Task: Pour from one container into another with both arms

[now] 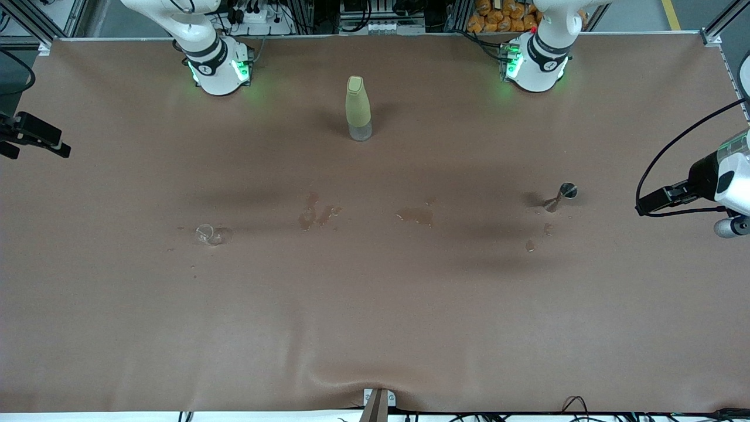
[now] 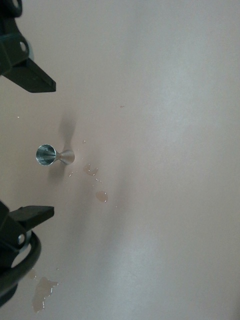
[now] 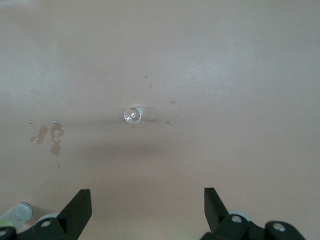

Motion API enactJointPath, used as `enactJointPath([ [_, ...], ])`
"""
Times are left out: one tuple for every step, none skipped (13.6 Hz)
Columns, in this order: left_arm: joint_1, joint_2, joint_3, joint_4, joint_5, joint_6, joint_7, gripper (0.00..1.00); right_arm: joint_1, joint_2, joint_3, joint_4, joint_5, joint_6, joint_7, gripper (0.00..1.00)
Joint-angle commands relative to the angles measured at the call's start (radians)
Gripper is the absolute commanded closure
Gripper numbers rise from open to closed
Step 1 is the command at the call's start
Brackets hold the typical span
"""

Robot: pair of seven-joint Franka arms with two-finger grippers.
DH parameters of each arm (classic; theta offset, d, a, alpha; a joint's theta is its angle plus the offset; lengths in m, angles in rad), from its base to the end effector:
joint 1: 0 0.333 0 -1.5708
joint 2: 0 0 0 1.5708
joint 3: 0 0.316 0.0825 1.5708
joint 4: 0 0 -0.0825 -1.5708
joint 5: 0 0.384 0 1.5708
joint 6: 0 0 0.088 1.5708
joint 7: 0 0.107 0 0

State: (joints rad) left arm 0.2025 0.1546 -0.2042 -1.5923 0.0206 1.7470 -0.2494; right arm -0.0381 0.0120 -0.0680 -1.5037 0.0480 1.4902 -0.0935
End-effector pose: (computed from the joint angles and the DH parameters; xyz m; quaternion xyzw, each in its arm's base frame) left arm 0.6100 0.0088 0.5413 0.9924 0.1230 0.0010 0.0056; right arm 0.5479 -0.0526 0.6424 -0.9996 0.0047 0.0103 0.0247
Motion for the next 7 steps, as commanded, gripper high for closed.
enactJointPath([
  [-0.012,-0.020,0.016,-0.003,-0.019,-0.007,0.038,0.00,0.001,0.005,0.001,0.013,-0.019,-0.001,0.003,0.00],
  [-0.011,-0.020,0.016,-0.003,-0.019,-0.007,0.045,0.00,0.001,0.005,0.001,0.013,-0.019,-0.001,0.003,0.00],
  [-0.011,-0.020,0.014,-0.003,-0.019,-0.009,0.058,0.00,0.001,0.005,0.001,0.013,-0.019,-0.001,0.003,0.00],
  [-0.011,-0.020,0.013,-0.003,-0.019,-0.007,0.061,0.00,0.001,0.005,0.001,0.013,-0.019,-0.001,0.003,0.00],
  [-0.012,-0.020,0.011,0.000,-0.019,-0.007,0.061,0.00,0.001,0.005,0.001,0.013,-0.019,-0.001,0.003,0.00],
  [-0.012,-0.020,0.011,0.002,-0.019,-0.007,0.062,0.00,0.003,0.005,0.001,0.013,-0.019,-0.001,0.001,0.00],
  [-0.012,-0.020,0.011,0.002,-0.018,-0.007,0.062,0.00,0.003,0.005,0.001,0.013,-0.019,0.001,0.001,0.00],
])
